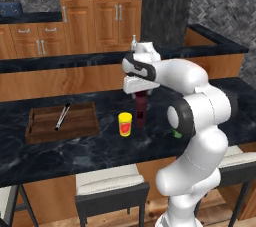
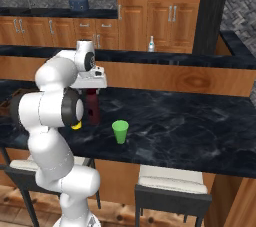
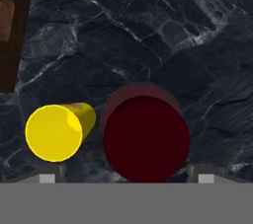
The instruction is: Place the drinks on the dining counter in a tight cluster.
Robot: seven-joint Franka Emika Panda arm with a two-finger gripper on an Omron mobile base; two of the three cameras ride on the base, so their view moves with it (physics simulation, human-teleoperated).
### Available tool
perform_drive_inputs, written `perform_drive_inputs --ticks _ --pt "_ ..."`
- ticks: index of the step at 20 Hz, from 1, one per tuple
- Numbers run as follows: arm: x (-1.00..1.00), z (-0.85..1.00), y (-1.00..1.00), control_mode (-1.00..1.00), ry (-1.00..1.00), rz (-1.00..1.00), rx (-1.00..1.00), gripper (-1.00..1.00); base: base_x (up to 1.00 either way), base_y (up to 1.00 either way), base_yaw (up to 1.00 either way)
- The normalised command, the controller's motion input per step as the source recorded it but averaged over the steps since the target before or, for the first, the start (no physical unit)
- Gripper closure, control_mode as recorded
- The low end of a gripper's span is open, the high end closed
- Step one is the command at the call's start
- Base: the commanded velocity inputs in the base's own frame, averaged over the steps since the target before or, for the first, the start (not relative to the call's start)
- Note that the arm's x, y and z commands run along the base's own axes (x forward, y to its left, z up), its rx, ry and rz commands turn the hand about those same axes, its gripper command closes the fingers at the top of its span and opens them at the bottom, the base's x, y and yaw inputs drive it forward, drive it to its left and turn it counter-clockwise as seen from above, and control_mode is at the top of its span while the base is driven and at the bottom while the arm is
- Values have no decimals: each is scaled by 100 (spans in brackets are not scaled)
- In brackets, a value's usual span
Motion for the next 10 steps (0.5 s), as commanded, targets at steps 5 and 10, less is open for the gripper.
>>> perform_drive_inputs --ticks 5,10 --pt "-27 21 -1 -100 -6 0 3 -100 0 0 0" --pt "-31 14 -5 -100 -6 0 0 -100 0 0 0"
